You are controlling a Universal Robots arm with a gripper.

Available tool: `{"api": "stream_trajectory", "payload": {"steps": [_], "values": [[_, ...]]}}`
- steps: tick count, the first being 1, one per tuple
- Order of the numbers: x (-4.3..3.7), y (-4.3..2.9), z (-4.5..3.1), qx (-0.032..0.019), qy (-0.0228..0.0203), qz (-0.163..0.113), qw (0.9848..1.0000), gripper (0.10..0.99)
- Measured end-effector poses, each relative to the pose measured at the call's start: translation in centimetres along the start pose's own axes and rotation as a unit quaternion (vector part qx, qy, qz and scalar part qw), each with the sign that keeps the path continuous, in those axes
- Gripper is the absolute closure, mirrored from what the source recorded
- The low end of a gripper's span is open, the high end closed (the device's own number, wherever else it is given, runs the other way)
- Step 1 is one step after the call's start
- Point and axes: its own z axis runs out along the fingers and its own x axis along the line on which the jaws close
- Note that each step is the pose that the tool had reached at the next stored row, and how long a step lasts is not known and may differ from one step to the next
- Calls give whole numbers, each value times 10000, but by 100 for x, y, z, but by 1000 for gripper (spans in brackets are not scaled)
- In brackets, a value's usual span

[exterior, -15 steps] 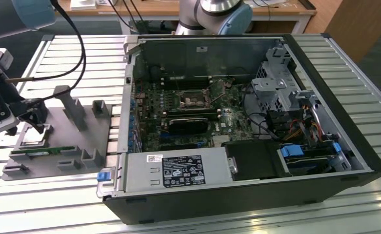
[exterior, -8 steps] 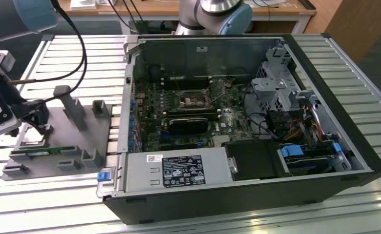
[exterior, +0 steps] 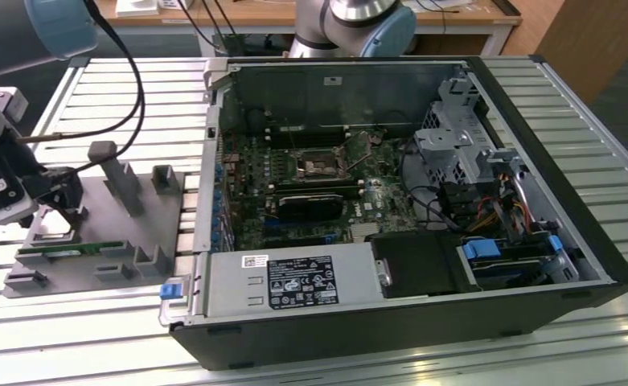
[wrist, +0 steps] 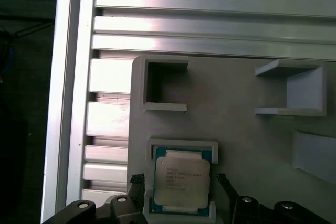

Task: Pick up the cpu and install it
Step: 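Pick up the cpu and move it towards the insertion slot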

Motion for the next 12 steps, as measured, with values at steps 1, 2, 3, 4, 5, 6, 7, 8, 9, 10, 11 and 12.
{"api": "stream_trajectory", "payload": {"steps": [1, 2, 3, 4, 5, 6, 7, 8, 9, 10, 11, 12], "values": [[0, 0, 4, 0, 0, 0, 10000, 439], [0, 0, 7, 0, 0, 0, 10000, 439], [0, -1, 11, 0, 0, 0, 10000, 439], [0, -1, 14, 0, 0, 0, 10000, 439], [-1, -1, 17, 0, 0, 0, 10000, 439], [-1, -1, 20, 0, -1, 0, 10000, 439], [-1, -1, 24, -1, -1, 0, 10000, 439], [-1, -1, 28, -1, -1, 0, 10000, 439], [-2, -1, 35, -1, -1, 0, 10000, 439], [-2, -1, 41, 0, -1, 0, 10000, 439], [-3, -2, 48, 0, -1, 0, 10000, 439], [-7, -3, 60, 0, -1, 0, 10000, 439]]}}
